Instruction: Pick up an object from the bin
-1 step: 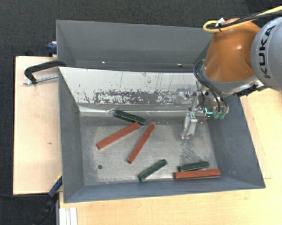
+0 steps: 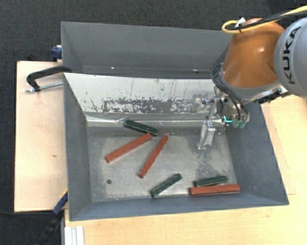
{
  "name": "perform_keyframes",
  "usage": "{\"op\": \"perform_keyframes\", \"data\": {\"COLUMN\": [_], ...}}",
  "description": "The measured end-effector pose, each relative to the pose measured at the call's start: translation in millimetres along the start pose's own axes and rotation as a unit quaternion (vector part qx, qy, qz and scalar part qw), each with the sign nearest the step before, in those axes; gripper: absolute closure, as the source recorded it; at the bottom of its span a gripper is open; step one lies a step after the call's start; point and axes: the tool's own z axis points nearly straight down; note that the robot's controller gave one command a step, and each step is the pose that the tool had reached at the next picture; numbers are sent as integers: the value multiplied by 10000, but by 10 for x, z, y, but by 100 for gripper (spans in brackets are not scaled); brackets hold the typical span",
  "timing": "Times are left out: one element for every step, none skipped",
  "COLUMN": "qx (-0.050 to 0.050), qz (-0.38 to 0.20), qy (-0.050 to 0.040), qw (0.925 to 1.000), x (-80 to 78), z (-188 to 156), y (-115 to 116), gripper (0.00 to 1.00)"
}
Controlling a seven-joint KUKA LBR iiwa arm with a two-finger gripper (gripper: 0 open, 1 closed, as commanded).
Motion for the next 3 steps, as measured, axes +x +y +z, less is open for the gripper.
{"op": "perform_keyframes", "data": {"qx": [6,-3,1], "qz": [-192,-770,-776], "qy": [-37,5,20], "qw": [9998,9970,9970], "x": [-117,-57,-58], "z": [465,964,1040], "y": [294,546,598], "gripper": [0,0,0]}}
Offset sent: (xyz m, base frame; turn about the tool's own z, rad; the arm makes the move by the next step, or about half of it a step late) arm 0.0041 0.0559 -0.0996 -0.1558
